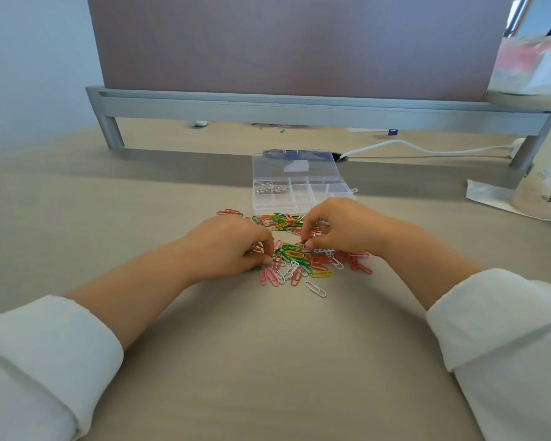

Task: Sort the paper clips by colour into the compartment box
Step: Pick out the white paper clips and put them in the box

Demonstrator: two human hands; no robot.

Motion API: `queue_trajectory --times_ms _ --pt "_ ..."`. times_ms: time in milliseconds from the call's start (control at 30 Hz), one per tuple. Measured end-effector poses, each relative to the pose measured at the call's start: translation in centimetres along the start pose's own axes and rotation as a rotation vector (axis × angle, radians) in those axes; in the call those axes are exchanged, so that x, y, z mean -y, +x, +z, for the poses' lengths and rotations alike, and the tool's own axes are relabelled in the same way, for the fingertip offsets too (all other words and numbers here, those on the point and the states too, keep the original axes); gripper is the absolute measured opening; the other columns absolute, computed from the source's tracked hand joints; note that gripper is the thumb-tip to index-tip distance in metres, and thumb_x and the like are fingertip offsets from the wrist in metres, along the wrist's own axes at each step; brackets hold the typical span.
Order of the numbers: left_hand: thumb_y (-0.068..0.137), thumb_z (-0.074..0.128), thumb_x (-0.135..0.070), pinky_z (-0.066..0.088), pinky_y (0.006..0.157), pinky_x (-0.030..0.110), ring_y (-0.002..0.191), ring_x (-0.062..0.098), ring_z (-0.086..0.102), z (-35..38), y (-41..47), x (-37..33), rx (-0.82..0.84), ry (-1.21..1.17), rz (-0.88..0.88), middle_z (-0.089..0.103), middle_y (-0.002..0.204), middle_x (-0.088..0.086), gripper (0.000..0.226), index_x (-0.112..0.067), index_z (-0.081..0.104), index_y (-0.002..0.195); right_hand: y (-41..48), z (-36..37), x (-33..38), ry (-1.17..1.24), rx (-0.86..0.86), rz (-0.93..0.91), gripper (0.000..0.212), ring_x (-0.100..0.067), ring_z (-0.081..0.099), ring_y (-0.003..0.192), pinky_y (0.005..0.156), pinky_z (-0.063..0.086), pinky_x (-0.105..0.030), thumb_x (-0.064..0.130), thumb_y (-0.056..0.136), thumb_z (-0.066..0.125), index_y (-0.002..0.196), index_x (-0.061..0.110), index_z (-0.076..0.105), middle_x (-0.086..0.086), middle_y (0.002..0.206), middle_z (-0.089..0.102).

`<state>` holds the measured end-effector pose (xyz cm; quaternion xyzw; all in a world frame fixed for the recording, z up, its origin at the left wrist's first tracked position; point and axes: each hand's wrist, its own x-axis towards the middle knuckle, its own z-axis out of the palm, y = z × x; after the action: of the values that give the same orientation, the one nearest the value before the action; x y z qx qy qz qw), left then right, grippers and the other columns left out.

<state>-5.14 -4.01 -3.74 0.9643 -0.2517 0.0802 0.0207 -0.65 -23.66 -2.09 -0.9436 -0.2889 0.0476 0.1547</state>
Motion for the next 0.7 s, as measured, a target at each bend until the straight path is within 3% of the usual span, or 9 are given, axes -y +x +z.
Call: queue_trajectory --times_ms 67,200,300,433,500,700 --pt "0.09 0.051 -0.039 0.03 0.066 0.022 0.092 0.016 0.056 0.1 0.2 -0.2 0.03 0.033 -0.025 0.061 0.09 -0.006 0.02 -0.026 0.058 0.104 0.0 0.1 0.0 -0.016 0.001 -0.002 0.012 -0.012 0.051 0.093 0.084 0.042 -0.026 0.027 0.082 0.069 0.092 0.021 0.069 0.005 0.096 0.056" --pt "0.092 0.048 -0.035 0.028 0.066 0.024 0.091 0.017 0.054 0.3 0.1 0.1 0.075 0.006 -0.048 0.054 0.086 -0.007 0.018 -0.022 0.054 0.104 0.1 0.0 -0.2 -0.023 -0.064 0.005 0.009 -0.011 0.045 0.084 0.076 0.039 -0.025 0.024 0.084 0.065 0.088 0.024 0.057 0.009 0.087 0.049" --pt "0.092 0.048 -0.032 0.03 0.066 0.025 0.086 0.018 0.053 0.3 0.0 0.5 0.068 0.0 -0.047 0.054 0.082 -0.007 0.016 -0.021 0.054 0.103 -0.1 -0.3 -0.2 0.01 -0.057 -0.008 0.009 -0.008 0.045 0.076 0.073 0.038 -0.023 0.017 0.083 0.066 0.084 0.025 0.063 0.018 0.076 0.046" --pt "0.092 0.047 -0.034 0.027 0.064 0.023 0.072 0.01 0.041 0.2 -0.1 0.8 0.054 0.02 -0.044 0.042 0.07 -0.012 0.016 -0.023 0.054 0.101 -0.1 -0.3 -0.2 0.041 -0.002 -0.023 0.011 -0.01 0.055 0.094 0.087 0.046 -0.027 0.019 0.082 0.068 0.091 0.023 0.073 0.008 0.097 0.06" --pt "0.093 0.046 -0.035 0.026 0.063 0.023 0.071 0.009 0.04 0.2 -0.1 0.9 0.049 0.015 -0.036 0.041 0.07 -0.012 0.017 -0.024 0.055 0.102 0.0 -0.2 -0.2 0.018 0.014 -0.023 0.011 -0.012 0.054 0.099 0.09 0.046 -0.028 0.021 0.081 0.07 0.091 0.024 0.073 0.006 0.099 0.058" --pt "0.093 0.049 -0.032 0.028 0.064 0.022 0.072 0.008 0.039 0.0 -0.3 1.0 -0.009 -0.027 -0.047 0.05 0.076 -0.011 0.019 -0.023 0.06 0.105 0.1 -0.3 -0.1 -0.007 -0.045 -0.028 0.008 -0.004 0.047 0.076 0.071 0.04 -0.02 0.019 0.082 0.067 0.088 0.026 0.069 0.016 0.078 0.048"
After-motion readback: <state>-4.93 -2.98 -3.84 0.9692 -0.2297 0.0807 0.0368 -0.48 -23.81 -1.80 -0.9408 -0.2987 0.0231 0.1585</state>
